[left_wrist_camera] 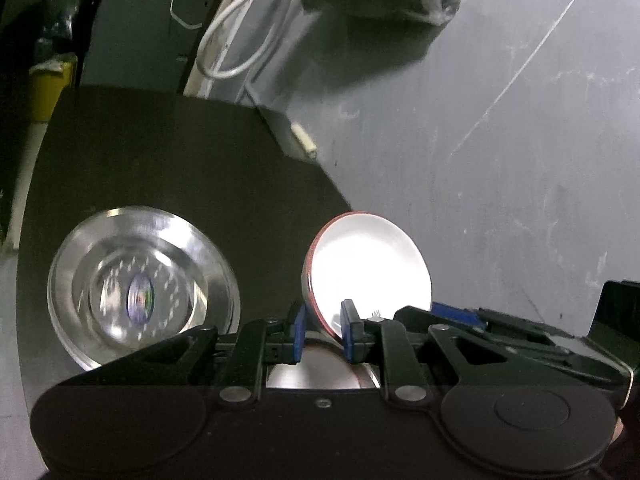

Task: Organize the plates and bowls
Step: 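Lower the second white bowl into the first white bowl and open both grippers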

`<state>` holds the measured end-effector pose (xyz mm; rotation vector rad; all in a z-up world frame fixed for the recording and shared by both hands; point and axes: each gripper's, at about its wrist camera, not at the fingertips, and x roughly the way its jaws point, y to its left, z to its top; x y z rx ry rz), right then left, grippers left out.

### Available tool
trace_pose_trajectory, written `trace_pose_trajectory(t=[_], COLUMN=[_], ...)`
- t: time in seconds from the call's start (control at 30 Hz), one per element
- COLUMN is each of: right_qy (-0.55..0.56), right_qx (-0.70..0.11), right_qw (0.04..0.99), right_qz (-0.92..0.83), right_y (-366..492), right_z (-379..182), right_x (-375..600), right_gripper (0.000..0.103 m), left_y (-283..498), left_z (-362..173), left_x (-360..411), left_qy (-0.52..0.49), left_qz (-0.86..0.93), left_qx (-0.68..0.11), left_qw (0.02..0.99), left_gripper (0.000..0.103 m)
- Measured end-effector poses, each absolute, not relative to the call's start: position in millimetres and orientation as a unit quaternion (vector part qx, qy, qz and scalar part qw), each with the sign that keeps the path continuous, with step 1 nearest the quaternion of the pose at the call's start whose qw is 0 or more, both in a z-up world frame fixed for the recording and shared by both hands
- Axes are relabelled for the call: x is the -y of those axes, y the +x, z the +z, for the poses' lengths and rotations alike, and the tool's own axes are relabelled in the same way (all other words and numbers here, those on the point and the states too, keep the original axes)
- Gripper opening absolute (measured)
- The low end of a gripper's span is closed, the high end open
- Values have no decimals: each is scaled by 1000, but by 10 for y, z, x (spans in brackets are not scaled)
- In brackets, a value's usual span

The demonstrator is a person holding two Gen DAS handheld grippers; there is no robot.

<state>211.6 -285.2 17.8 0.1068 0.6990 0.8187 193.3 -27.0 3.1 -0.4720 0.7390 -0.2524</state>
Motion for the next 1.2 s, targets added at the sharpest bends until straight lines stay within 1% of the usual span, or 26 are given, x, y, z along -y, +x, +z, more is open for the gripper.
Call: trace_pose_trajectory(t=[0.3, 0.47, 0.8, 1.2], right_qy=[33, 29, 23, 11], right_qx=[-377, -399, -421, -435], right_qw=[835, 829, 824, 815], right_qz=[399, 390, 379, 384], right_y=[1960, 1949, 2006, 2064], right_z=[5, -94, -172, -227], right_x=[2888, 2914, 2913, 2800], right_gripper=[33, 33, 33, 33], left_y=[1776, 1763, 1781, 1797], left_z=[-131, -253, -338, -366], left_x=[354, 403, 494, 444], left_qy=[-219, -229, -220, -233], left_qz=[-125, -128, -135, -125], left_qx=[-412, -440, -471, -487], left_qw=[876, 859, 844, 832], left_gripper=[21, 23, 23, 24])
